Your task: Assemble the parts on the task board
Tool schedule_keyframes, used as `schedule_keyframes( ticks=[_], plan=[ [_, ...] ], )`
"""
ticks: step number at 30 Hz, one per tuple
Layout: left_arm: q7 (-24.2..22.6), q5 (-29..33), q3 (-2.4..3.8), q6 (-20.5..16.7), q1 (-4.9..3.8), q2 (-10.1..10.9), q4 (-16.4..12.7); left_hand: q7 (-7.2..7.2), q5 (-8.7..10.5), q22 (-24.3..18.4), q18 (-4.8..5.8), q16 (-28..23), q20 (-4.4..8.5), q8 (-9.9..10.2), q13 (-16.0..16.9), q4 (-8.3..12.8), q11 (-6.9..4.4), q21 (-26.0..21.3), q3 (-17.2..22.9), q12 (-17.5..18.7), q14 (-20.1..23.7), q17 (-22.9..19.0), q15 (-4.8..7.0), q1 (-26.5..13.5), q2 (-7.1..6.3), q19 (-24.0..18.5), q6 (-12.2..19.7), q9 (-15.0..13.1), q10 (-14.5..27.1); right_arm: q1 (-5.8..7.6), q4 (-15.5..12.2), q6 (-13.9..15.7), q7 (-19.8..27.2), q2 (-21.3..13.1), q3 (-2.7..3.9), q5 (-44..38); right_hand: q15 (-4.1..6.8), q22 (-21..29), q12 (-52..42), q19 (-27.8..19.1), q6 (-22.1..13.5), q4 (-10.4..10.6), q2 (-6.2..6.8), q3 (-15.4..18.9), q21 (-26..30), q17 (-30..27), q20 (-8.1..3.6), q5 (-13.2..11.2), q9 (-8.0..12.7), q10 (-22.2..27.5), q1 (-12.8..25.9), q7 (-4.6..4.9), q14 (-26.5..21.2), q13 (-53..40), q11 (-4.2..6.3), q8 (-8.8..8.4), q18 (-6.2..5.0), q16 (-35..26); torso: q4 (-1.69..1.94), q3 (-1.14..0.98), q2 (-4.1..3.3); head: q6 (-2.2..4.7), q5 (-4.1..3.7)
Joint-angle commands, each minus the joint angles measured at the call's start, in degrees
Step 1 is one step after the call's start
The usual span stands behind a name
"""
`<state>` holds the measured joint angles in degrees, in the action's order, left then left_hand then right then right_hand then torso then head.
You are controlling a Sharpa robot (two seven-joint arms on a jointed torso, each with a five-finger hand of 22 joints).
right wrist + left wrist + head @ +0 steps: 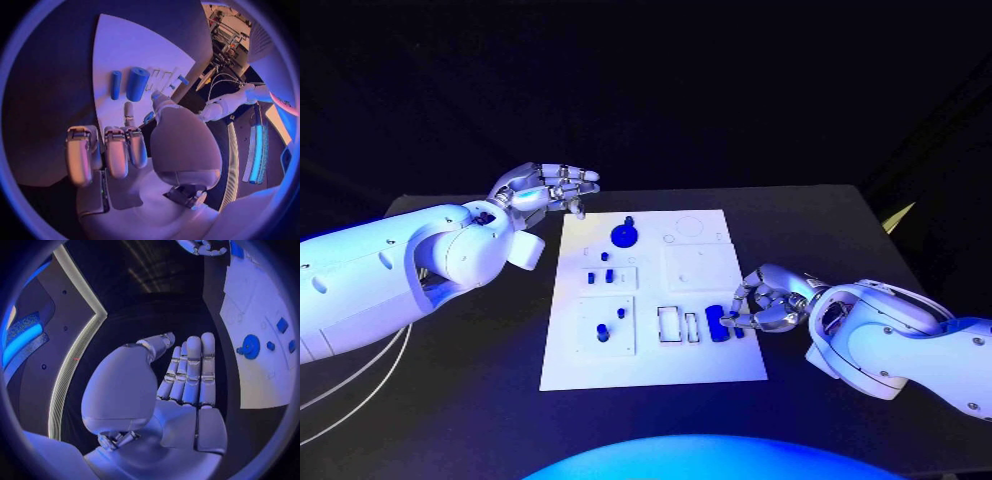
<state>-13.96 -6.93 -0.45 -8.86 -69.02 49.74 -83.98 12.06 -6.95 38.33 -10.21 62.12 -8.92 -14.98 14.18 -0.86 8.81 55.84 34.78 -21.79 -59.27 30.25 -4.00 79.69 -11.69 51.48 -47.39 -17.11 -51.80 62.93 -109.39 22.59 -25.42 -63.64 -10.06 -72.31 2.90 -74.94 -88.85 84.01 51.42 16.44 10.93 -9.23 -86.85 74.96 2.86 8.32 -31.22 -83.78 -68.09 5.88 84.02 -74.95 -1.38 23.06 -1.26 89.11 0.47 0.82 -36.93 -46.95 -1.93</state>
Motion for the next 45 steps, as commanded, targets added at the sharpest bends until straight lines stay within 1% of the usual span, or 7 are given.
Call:
schedule_keyframes(
  ticks=[1,15,17,21,27,39,45],
  plan=[
    [-0.7,0.2,0.03,0.9,0.00,0.0,-0.2,0.51,-0.20,0.0,-0.41,0.4,-0.39,-0.2,0.0,0.0,-0.15,-0.4,-0.2,-0.3,0.4,-0.1,-0.04,-0.4,0.02,0.0,0.5,0.1,0.3,-0.39,0.5,-1.0,-1.1,0.7,-0.03,-2.2,-0.17,-14.0,0.0,5.4,-0.4,0.1,-0.13,0.5,-0.2,13.5,0.15,-0.2,-0.1,-5.5,-0.5,0.00,5.7,-14.1,0.07,0.22,0.64,0.4,0.02,0.02,-0.01,0.00,0.24],
    [-0.2,0.9,0.03,1.8,0.00,0.1,-0.2,0.51,-0.21,-0.1,-0.41,0.4,-0.40,-0.3,0.0,-0.1,-0.14,-0.4,-0.3,-0.4,0.4,-0.1,-0.05,-0.4,0.04,0.0,0.5,0.1,0.4,-1.38,2.6,-0.7,-1.6,3.1,-0.07,-2.6,-0.19,-14.0,0.3,5.4,-0.4,0.1,-0.52,0.9,-0.2,13.3,0.17,0.0,-0.1,-5.4,-0.6,0.01,5.6,-14.0,0.05,0.24,0.65,0.3,0.03,0.07,0.02,0.03,0.86],
    [-0.2,0.9,0.03,1.9,-0.01,0.2,-0.3,0.51,-0.21,-0.1,-0.41,0.4,-0.40,-0.3,0.0,-0.1,-0.14,-0.4,-0.3,-0.4,0.4,-0.1,-0.05,-0.4,0.04,0.0,0.5,0.1,0.4,-1.47,2.9,-0.7,-1.6,3.5,-0.07,-2.6,-0.19,-14.0,0.3,5.4,-0.4,0.1,-0.52,0.9,-0.2,13.3,0.17,0.0,-0.1,-5.4,-0.6,0.01,5.6,-14.0,0.05,0.24,0.65,0.3,0.00,0.09,0.00,-0.03,1.40],
    [-0.1,0.9,0.03,2.0,-0.01,0.2,-0.3,0.51,-0.22,-0.1,-0.41,0.4,-0.40,-0.4,0.0,0.0,-0.15,-0.4,-0.3,-0.4,0.4,-0.1,-0.04,-0.4,0.03,0.0,0.5,0.1,0.4,-1.79,3.4,-0.6,-1.9,4.2,-0.07,-2.9,-0.19,-14.1,0.2,5.4,-0.4,0.1,-0.62,1.0,-0.3,13.4,0.17,0.0,-0.1,-5.4,-0.7,0.01,5.6,-14.0,0.05,0.26,0.66,0.4,-0.05,0.10,-0.04,-0.08,1.33],
    [0.2,0.9,0.03,2.5,-0.01,0.3,-0.4,0.51,-0.22,-0.1,-0.41,0.4,-0.41,-0.4,0.0,0.0,-0.15,-0.5,-0.3,-0.5,0.4,-0.1,-0.05,-0.4,0.04,0.0,0.5,0.1,0.4,-2.35,4.1,-0.6,-2.7,5.3,-0.08,-4.0,-0.19,-14.1,0.3,5.4,-0.2,0.2,-1.21,1.3,-0.2,13.3,0.18,0.1,-0.1,-5.4,-0.6,-0.02,5.6,-13.9,0.07,0.38,0.65,0.3,0.07,-0.02,-0.06,-0.04,1.41],
    [0.3,0.9,0.02,2.7,-0.01,0.5,-0.5,0.51,-0.22,-0.1,-0.41,0.4,-0.41,-0.4,0.0,0.0,-0.15,-0.5,-0.3,-0.5,0.4,-0.1,-0.05,-0.4,0.04,0.0,0.5,0.1,0.4,-3.25,5.3,-2.4,-4.9,7.1,-0.09,-5.8,-0.15,-14.1,0.5,5.4,0.1,0.1,-1.34,1.8,-0.5,13.3,0.18,-0.2,-0.2,-5.2,-0.5,-0.10,5.6,-13.8,0.12,0.54,0.70,0.3,-0.06,0.01,-0.02,-0.38,1.88],
    [0.3,0.9,0.02,2.6,-0.01,0.6,-0.5,0.51,-0.22,-0.1,-0.41,0.4,-0.41,-0.4,0.0,0.0,-0.15,-0.5,-0.3,-0.5,0.4,-0.1,-0.05,-0.4,0.04,0.0,0.5,0.1,0.4,-3.46,5.4,-0.2,-5.1,7.4,-0.09,-6.1,-0.03,-14.3,0.4,5.5,0.6,-0.2,-2.25,1.6,-0.8,13.6,0.11,0.1,-0.2,-5.3,-2.0,-0.27,5.7,-13.9,0.29,0.82,0.76,0.4,-0.04,0.02,0.05,-0.39,1.82]
  ],
)
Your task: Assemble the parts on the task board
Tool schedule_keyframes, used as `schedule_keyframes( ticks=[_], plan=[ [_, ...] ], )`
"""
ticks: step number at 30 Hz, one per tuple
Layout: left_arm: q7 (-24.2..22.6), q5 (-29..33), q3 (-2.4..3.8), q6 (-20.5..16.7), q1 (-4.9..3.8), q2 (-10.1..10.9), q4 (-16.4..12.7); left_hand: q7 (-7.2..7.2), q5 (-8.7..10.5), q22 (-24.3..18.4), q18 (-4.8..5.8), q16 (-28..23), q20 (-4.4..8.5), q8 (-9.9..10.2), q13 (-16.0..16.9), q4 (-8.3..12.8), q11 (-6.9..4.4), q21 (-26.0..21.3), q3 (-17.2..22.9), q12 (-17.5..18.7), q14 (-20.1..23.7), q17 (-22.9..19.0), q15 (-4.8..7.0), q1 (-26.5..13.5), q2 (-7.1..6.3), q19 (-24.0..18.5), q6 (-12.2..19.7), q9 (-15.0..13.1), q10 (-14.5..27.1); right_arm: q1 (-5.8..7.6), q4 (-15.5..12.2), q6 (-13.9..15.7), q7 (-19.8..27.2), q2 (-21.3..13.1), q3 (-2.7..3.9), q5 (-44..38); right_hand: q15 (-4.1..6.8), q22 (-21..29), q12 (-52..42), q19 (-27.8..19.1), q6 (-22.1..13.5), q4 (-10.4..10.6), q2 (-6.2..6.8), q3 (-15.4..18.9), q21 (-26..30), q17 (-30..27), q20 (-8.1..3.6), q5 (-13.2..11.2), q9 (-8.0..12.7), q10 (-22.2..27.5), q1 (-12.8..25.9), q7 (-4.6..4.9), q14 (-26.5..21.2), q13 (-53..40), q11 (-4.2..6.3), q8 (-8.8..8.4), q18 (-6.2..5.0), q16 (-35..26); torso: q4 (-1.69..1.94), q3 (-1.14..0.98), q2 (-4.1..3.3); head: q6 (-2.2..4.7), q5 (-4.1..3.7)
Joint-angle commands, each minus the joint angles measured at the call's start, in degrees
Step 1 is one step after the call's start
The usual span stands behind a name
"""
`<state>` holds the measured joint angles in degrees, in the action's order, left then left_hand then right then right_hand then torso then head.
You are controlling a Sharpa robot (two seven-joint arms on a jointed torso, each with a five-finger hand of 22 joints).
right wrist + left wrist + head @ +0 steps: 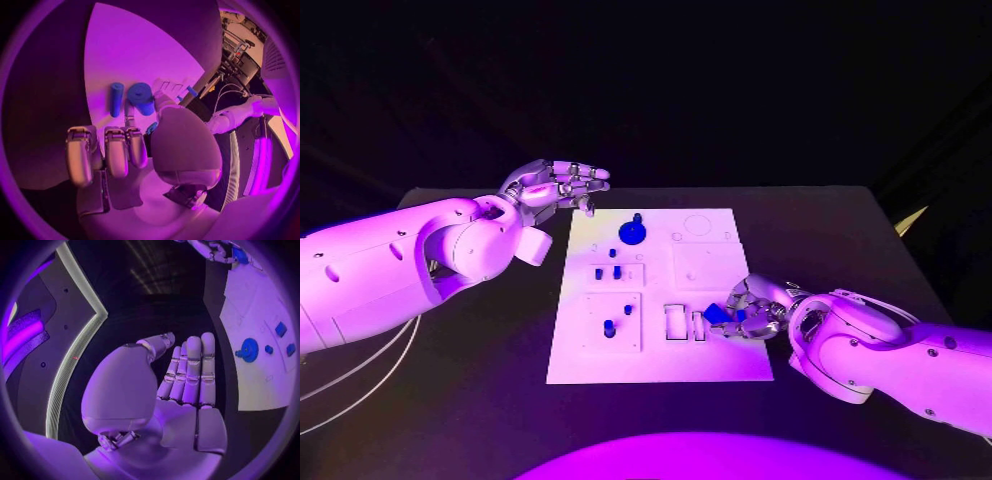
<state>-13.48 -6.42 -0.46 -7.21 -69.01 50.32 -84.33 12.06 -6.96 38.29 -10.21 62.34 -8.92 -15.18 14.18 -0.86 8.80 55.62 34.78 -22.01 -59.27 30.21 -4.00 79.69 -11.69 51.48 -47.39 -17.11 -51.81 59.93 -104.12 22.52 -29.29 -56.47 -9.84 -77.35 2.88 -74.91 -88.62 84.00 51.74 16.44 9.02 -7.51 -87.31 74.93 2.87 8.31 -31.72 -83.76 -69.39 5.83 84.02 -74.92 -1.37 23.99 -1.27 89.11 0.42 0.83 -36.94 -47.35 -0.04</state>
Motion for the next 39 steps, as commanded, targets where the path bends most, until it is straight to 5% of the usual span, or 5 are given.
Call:
schedule_keyframes(
  ticks=[1,10,19,39],
  plan=[
    [-0.2,0.4,0.04,1.0,-0.02,0.0,-0.2,0.51,-0.22,-0.1,-0.41,0.2,-0.41,-0.2,0.0,0.0,-0.14,-0.2,-0.3,-0.3,0.4,-0.1,-0.05,-0.4,0.04,0.0,0.5,0.1,0.4,-0.48,0.0,0.5,-1.1,0.2,-0.31,-1.0,0.04,-14.3,0.1,5.5,0.5,-0.3,-0.64,-0.2,-0.4,13.7,0.06,0.3,0.3,-5.4,-1.1,-0.30,5.7,-14.0,0.35,0.00,0.79,0.4,0.00,0.02,0.06,0.01,-0.06],
    [-0.2,0.4,0.04,0.9,-0.02,0.1,-0.1,0.52,-0.23,-0.1,-0.40,0.2,-0.41,-0.2,0.0,-0.1,-0.12,-0.3,-0.3,-0.3,0.5,-0.1,-0.05,-0.4,0.05,0.0,0.6,0.1,0.5,-0.29,-2.4,5.7,0.5,-1.0,-0.24,1.2,0.59,-14.7,-0.6,5.7,2.8,-0.2,-2.37,-2.2,-1.4,14.4,-0.37,1.6,0.3,-5.8,-2.7,-1.11,5.8,-14.5,1.05,0.69,0.99,0.7,-0.07,0.02,0.10,0.11,-0.09],
    [-0.2,0.4,0.03,0.7,-0.02,0.0,-0.1,0.52,-0.23,-0.1,-0.40,0.2,-0.41,-0.2,0.0,-0.1,-0.12,-0.3,-0.3,-0.3,0.5,-0.1,-0.05,-0.4,0.05,0.0,0.6,0.1,0.5,2.18,-5.6,7.8,1.7,-2.1,-0.08,4.5,1.16,-15.1,-1.4,6.0,4.6,-0.1,-2.91,-3.8,-2.7,15.1,-0.83,3.3,0.5,-6.2,-2.8,-1.89,6.0,-15.1,1.74,0.78,1.27,0.9,-0.02,0.10,0.11,0.41,-0.44],
    [-0.1,0.4,0.02,0.8,-0.03,-0.2,-0.2,0.54,-0.24,-0.1,-0.40,0.2,-0.43,-0.3,0.0,-0.1,-0.10,-0.3,-0.4,-0.4,0.5,-0.1,-0.08,-0.5,0.07,-0.1,0.7,0.1,0.6,2.64,-3.8,0.5,0.6,3.4,-0.07,8.1,1.75,-15.1,-1.1,6.0,7.0,0.2,-2.69,-4.2,-2.7,15.1,-1.38,2.4,0.4,-6.1,1.6,-2.63,6.0,-14.9,2.40,1.40,1.27,0.9,0.08,0.05,0.00,0.07,-0.30]
  ],
)
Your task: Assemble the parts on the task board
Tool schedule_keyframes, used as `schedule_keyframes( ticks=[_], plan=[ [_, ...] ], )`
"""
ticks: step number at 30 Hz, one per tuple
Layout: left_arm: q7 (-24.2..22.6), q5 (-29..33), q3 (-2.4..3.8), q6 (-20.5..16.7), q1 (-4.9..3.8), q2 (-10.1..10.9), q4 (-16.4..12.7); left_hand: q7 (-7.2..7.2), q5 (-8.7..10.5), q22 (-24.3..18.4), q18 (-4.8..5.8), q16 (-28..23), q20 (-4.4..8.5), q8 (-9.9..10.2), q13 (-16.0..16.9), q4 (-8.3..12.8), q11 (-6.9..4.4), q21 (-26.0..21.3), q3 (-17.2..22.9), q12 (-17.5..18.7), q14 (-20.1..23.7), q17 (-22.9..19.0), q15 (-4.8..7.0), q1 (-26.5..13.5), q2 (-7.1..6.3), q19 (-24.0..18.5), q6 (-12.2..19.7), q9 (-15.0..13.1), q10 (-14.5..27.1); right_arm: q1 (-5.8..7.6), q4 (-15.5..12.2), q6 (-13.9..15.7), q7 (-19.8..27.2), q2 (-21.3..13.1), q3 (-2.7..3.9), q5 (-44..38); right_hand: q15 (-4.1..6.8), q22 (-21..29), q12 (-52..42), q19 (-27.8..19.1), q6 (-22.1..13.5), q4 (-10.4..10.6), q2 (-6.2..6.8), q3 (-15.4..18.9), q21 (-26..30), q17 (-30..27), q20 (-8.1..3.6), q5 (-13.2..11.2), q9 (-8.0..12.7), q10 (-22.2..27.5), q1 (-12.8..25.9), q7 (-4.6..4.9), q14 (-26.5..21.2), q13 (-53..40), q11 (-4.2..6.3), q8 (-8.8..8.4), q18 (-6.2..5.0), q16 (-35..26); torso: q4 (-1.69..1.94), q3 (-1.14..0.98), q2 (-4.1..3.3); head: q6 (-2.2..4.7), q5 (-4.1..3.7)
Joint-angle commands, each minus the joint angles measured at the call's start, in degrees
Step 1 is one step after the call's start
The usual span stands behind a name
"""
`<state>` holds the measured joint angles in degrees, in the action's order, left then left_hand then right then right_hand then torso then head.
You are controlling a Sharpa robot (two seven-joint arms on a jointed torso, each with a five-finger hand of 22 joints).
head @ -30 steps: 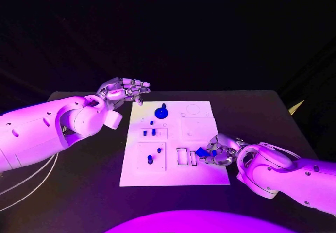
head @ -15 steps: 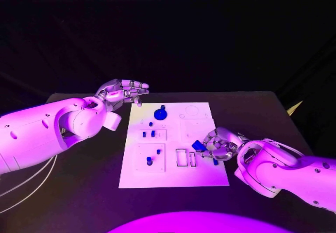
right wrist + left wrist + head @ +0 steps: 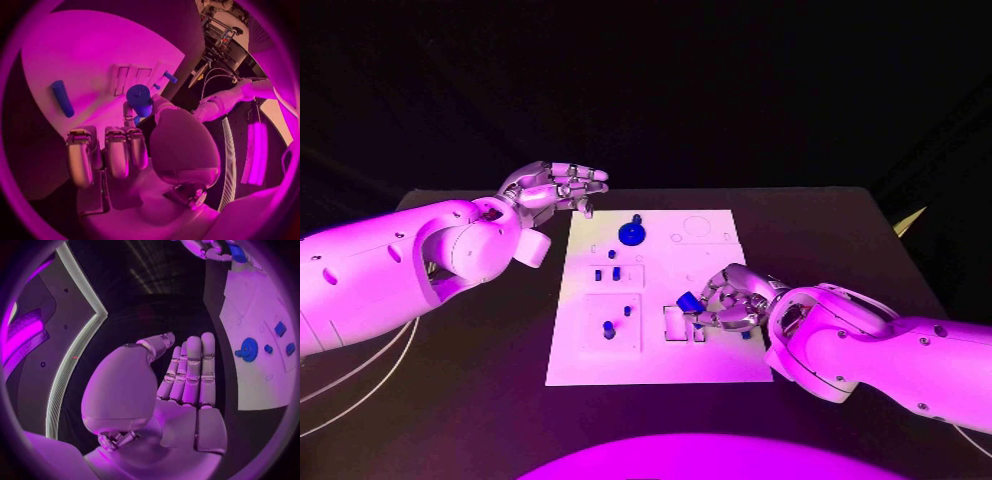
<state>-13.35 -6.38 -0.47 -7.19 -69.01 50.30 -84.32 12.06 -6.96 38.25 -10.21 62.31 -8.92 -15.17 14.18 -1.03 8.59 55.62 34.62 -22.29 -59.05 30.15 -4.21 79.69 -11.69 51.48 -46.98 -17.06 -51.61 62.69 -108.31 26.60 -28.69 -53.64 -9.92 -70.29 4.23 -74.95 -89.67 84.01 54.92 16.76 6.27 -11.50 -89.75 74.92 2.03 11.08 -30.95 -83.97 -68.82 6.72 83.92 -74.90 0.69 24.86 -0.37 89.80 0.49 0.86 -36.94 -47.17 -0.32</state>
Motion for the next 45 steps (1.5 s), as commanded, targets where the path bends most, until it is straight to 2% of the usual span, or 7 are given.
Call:
schedule_keyframes(
  ticks=[1,8,23,35,37,40,45],
  plan=[
    [-0.2,0.3,0.03,0.8,-0.03,-0.2,-0.2,0.54,-0.24,-0.1,-0.40,0.3,-0.43,-0.3,0.0,0.0,0.10,-0.3,-0.2,-0.1,0.3,-0.1,0.13,-0.5,0.07,-0.1,0.2,0.1,0.4,-0.17,0.7,-3.9,-0.1,0.9,0.01,1.1,0.40,-15.1,0.0,6.0,3.8,-0.1,0.06,-0.2,-0.3,15.1,-0.54,-0.3,-0.4,-5.9,1.0,-3.52,6.1,-14.9,0.34,0.53,0.37,0.2,0.02,0.03,-0.01,-0.14,0.02],
    [-0.2,0.3,0.03,0.8,-0.03,-0.2,-0.2,0.54,-0.24,-0.1,-0.40,0.3,-0.43,-0.3,0.0,0.0,0.10,-0.3,-0.2,-0.1,0.3,-0.1,0.13,-0.5,0.07,-0.1,0.2,0.1,0.4,-0.65,1.9,-5.1,0.6,2.4,0.00,2.0,0.63,-15.1,-0.1,6.0,4.9,-0.2,0.15,-0.2,-0.3,15.1,-0.73,-0.4,-0.8,-5.9,3.0,-3.98,6.1,-14.9,0.68,1.47,0.37,0.2,-0.03,-0.02,0.02,-0.34,0.32],
    [-0.2,0.3,0.03,0.8,-0.03,-0.2,-0.2,0.54,-0.24,-0.1,-0.40,0.3,-0.43,-0.3,0.0,0.0,0.10,-0.3,-0.2,-0.1,0.3,-0.1,0.13,-0.5,0.07,-0.1,0.2,0.1,0.4,-0.87,3.1,-4.6,-0.1,3.7,0.00,0.8,0.88,-15.1,-0.1,6.0,5.1,-0.1,0.14,-0.2,-0.3,15.1,-0.96,-0.7,-1.1,-5.9,4.7,-4.21,6.1,-14.9,0.92,2.06,0.37,0.2,-0.05,0.00,0.00,-0.26,0.50],
    [-0.1,0.3,0.03,0.8,-0.03,-0.1,-0.2,0.54,-0.24,-0.1,-0.40,0.3,-0.43,-0.3,0.0,0.0,0.10,-0.3,-0.2,-0.1,0.3,-0.1,0.13,-0.5,0.07,-0.1,0.2,0.1,0.4,-0.88,4.0,-4.9,-0.6,4.5,0.00,-1.0,1.12,-15.1,-0.1,6.0,5.5,-0.1,-0.96,-0.6,-0.3,15.1,-1.18,-0.4,-1.6,-5.9,7.5,-4.57,6.1,-14.9,1.22,3.02,0.37,0.2,-0.05,0.00,-0.02,-0.21,0.52],
    [-0.1,0.3,0.03,0.8,-0.03,-0.1,-0.2,0.54,-0.24,-0.1,-0.40,0.3,-0.43,-0.3,0.0,0.0,0.10,-0.3,-0.2,-0.1,0.3,-0.1,0.13,-0.5,0.07,-0.1,0.2,0.1,0.4,-0.88,4.0,-5.2,-0.7,4.6,0.00,-1.3,1.18,-15.1,0.0,6.0,5.4,-0.1,-1.01,-0.4,-0.3,15.1,-1.26,-1.2,-1.8,-5.9,8.8,-4.62,6.1,-14.9,1.27,3.27,0.37,0.2,-0.06,-0.01,0.00,-0.23,0.53],
    [-0.1,0.3,0.03,0.8,-0.04,0.0,-0.2,0.54,-0.24,-0.1,-0.40,0.3,-0.43,-0.3,0.0,0.0,0.10,-0.3,-0.2,-0.1,0.3,-0.1,0.13,-0.5,0.07,-0.1,0.2,0.1,0.4,-0.88,4.1,-5.6,-0.9,4.7,0.00,-1.7,1.24,-15.1,0.1,6.0,5.3,-0.1,-0.90,0.3,-0.3,15.1,-1.34,-4.4,-2.0,-5.9,11.0,-4.69,6.1,-14.9,1.33,3.80,0.37,0.2,-0.07,-0.02,0.00,-0.22,0.53],
    [-0.1,0.3,0.03,0.7,-0.04,0.0,-0.2,0.54,-0.24,-0.1,-0.40,0.3,-0.43,-0.3,0.0,0.0,0.10,-0.3,-0.2,-0.1,0.3,-0.1,0.13,-0.5,0.07,-0.1,0.2,0.1,0.4,-0.89,4.3,-5.7,-1.7,5.0,0.00,-3.0,1.28,-15.1,0.3,6.0,4.9,-0.1,-0.27,2.3,-0.3,15.1,-1.40,-4.6,-2.4,-5.8,13.4,-4.70,6.1,-14.8,1.35,4.33,0.37,0.2,-0.07,-0.03,0.00,-0.14,0.52]
  ],
)
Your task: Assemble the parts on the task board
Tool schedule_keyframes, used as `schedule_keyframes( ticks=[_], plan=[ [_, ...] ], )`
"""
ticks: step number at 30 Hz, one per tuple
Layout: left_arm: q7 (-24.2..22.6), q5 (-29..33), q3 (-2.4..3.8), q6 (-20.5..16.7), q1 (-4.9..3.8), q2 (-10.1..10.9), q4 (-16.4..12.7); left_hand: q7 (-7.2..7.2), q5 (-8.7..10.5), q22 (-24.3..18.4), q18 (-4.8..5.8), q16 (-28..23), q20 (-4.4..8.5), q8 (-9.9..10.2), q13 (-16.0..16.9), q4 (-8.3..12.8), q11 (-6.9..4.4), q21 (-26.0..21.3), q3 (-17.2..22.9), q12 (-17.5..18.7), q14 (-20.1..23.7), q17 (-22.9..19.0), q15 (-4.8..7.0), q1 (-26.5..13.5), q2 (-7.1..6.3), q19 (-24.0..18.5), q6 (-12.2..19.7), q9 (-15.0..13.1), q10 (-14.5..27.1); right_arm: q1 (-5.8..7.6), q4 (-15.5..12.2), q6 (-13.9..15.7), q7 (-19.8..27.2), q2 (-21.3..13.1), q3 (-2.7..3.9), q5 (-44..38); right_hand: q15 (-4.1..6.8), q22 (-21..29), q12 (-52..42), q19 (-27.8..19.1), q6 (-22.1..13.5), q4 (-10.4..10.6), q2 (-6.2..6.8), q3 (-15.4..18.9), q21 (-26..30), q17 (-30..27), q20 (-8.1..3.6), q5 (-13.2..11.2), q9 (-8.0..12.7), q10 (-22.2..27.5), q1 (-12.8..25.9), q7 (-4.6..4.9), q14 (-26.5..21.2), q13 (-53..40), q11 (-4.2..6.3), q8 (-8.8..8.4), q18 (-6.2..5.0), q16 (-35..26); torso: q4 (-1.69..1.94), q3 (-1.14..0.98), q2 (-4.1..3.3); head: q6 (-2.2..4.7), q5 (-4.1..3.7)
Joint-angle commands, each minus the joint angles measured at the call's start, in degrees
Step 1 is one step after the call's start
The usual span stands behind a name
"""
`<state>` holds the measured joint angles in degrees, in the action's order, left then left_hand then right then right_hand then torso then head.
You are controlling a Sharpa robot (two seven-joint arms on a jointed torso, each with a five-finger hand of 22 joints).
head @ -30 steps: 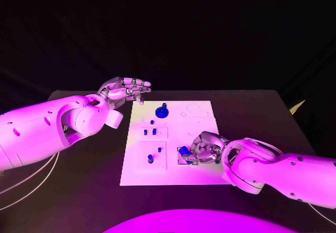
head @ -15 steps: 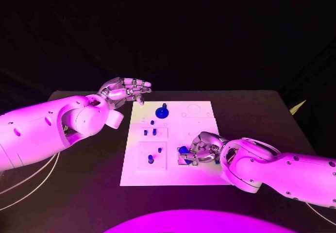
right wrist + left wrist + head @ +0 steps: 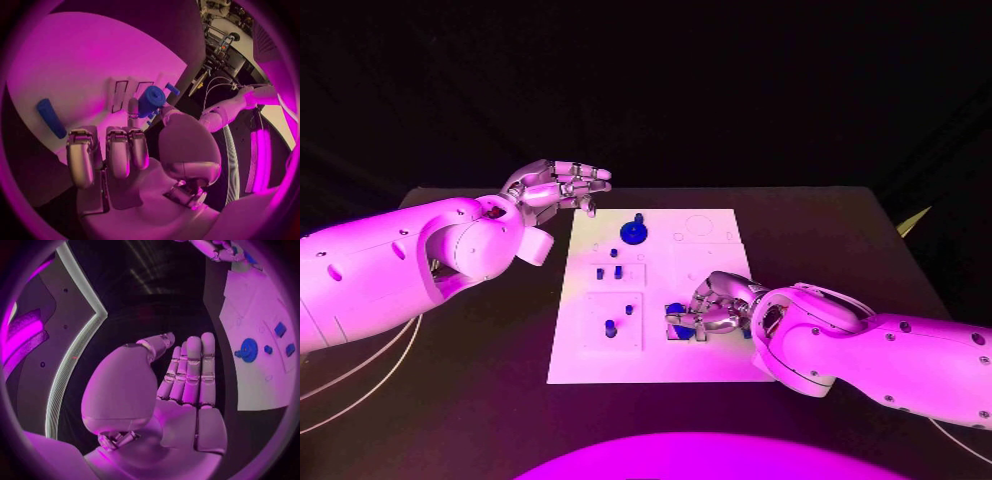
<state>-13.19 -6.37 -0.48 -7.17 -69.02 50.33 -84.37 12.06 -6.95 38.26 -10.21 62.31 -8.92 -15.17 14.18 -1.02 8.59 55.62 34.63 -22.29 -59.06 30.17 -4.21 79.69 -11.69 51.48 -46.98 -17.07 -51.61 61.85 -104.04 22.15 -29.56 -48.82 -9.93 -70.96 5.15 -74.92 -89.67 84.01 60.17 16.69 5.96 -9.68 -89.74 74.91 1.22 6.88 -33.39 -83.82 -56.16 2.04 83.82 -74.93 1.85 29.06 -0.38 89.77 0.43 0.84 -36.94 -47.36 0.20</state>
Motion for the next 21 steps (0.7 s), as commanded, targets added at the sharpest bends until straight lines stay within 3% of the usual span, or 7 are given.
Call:
schedule_keyframes(
  ticks=[1,6,10,18,21],
  plan=[
    [-0.3,0.3,0.03,0.7,-0.03,0.0,-0.2,0.54,-0.24,-0.1,-0.40,0.3,-0.43,-0.3,0.0,0.0,0.10,-0.3,-0.2,-0.1,0.3,-0.1,0.13,-0.5,0.07,-0.1,0.3,0.1,0.4,-0.05,0.0,-1.4,-1.1,0.2,0.01,-2.7,0.36,-15.1,0.3,6.0,-0.3,0.0,0.04,0.5,-0.3,15.1,-0.59,-0.4,0.1,-5.9,0.7,-0.03,6.2,-14.7,0.19,0.13,0.38,0.2,-0.01,0.00,0.00,0.05,-0.01],
    [-0.3,0.3,0.03,0.7,-0.03,0.0,-0.2,0.54,-0.24,-0.1,-0.40,0.3,-0.43,-0.3,0.0,0.0,0.10,-0.3,-0.2,-0.1,0.3,-0.1,0.13,-0.5,0.07,-0.1,0.3,0.1,0.4,-0.07,-0.1,-2.0,-2.0,0.3,0.01,-4.4,0.33,-15.1,0.5,6.0,-0.8,0.1,0.23,4.6,-0.3,15.1,-0.59,-2.6,-0.2,-5.8,4.6,0.03,6.2,-14.6,0.14,0.64,0.38,0.2,-0.04,0.00,0.01,0.15,-0.05],
    [-0.3,0.3,0.03,0.7,-0.03,0.1,-0.2,0.54,-0.24,-0.1,-0.40,0.3,-0.43,-0.3,0.0,0.0,0.10,-0.3,-0.2,-0.1,0.3,-0.1,0.13,-0.5,0.07,-0.1,0.3,0.1,0.4,-0.10,-0.2,-2.3,-2.3,0.3,0.01,-5.3,0.30,-15.1,0.7,6.0,-1.0,0.1,0.12,6.1,-0.2,15.1,-0.57,-3.4,-0.3,-5.8,5.1,0.08,6.2,-14.5,0.10,0.75,0.36,0.2,-0.04,0.01,0.00,0.20,-0.07],
    [-0.3,0.3,0.03,0.6,-0.03,0.1,-0.3,0.54,-0.24,-0.1,-0.40,0.3,-0.43,-0.3,0.0,0.0,0.10,-0.3,-0.2,-0.1,0.3,-0.1,0.13,-0.5,0.07,-0.1,0.3,0.1,0.4,-0.14,-0.9,-1.9,-1.9,-0.2,0.01,-6.0,0.29,-15.0,0.7,6.0,-1.1,0.1,-0.01,6.4,-0.1,15.1,-0.56,-3.5,-0.3,-5.8,5.1,0.09,6.2,-14.5,0.09,0.77,0.35,0.2,-0.01,-0.03,-0.01,0.17,-0.11],
    [-0.3,0.3,0.03,0.6,-0.03,0.2,-0.3,0.54,-0.24,-0.1,-0.40,0.3,-0.43,-0.3,0.0,0.0,0.10,-0.3,-0.2,-0.1,0.3,-0.1,0.13,-0.5,0.07,-0.1,0.3,0.1,0.4,-0.14,-1.7,-1.6,-1.4,-0.8,0.01,-5.8,0.28,-15.1,0.6,6.0,-1.2,-0.1,-0.92,7.1,-0.2,15.1,-0.54,-2.2,-0.3,-5.8,3.5,0.09,6.2,-14.6,0.09,0.92,0.38,0.2,0.01,-0.04,0.00,0.14,-0.08]
  ],
)
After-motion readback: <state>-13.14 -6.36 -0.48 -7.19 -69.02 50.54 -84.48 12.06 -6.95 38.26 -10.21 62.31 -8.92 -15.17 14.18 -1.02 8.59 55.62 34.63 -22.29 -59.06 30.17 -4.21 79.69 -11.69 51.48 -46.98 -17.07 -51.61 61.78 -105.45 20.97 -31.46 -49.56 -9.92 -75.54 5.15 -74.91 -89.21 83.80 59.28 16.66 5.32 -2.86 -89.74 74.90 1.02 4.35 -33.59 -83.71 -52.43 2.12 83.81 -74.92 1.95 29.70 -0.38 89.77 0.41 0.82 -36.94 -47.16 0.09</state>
